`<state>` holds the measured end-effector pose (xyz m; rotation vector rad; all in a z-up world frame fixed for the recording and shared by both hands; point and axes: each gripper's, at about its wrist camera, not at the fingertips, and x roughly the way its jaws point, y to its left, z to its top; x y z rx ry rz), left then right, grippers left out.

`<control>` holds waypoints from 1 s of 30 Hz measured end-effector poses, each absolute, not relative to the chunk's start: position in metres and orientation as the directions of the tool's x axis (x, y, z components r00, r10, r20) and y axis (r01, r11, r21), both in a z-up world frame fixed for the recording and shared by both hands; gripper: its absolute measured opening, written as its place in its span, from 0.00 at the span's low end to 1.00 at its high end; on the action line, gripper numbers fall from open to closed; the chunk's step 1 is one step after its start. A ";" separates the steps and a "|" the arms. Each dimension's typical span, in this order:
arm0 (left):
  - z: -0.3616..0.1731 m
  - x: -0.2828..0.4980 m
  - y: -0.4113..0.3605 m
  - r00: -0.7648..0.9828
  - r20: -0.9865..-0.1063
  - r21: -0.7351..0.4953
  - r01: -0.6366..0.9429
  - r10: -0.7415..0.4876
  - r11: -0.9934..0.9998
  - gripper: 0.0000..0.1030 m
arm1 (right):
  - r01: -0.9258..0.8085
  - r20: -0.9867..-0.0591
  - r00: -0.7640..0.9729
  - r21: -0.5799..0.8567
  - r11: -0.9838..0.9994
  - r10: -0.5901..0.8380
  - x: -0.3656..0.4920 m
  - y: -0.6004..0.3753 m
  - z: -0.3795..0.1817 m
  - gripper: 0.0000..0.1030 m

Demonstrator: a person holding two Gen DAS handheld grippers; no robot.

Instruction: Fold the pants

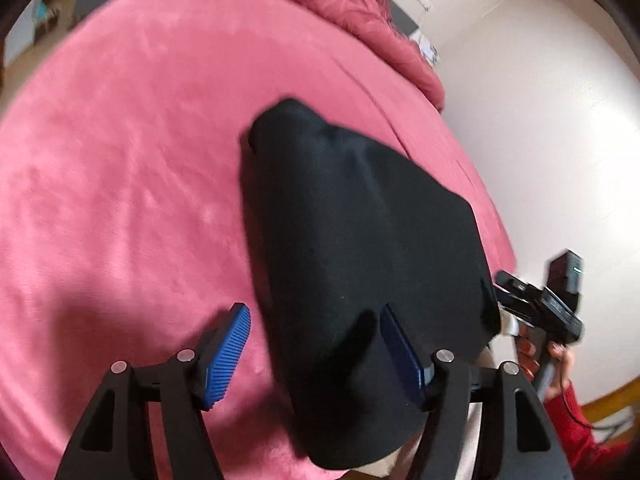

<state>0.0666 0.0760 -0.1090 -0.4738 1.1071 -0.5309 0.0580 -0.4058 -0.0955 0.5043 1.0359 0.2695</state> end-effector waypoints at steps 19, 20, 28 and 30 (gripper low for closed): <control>-0.112 0.094 0.051 0.253 -0.597 -0.724 0.240 -0.761 0.647 0.47 | -0.026 -0.643 0.410 0.701 0.713 0.647 0.089 -0.398 -0.137 0.50; -0.106 0.094 0.050 0.260 -0.584 -0.727 0.254 -0.769 0.638 0.45 | -0.041 -0.643 0.418 0.693 0.720 0.642 0.088 -0.396 -0.133 0.46; -0.065 0.108 0.040 0.316 -0.569 -0.669 0.359 -0.759 0.651 0.36 | -0.166 -0.580 0.513 0.656 0.736 0.633 0.104 -0.380 -0.093 0.42; -0.056 0.119 0.045 0.350 -0.561 -0.651 0.373 -0.750 0.661 0.36 | -0.193 -0.550 0.550 0.648 0.737 0.628 0.119 -0.375 -0.082 0.42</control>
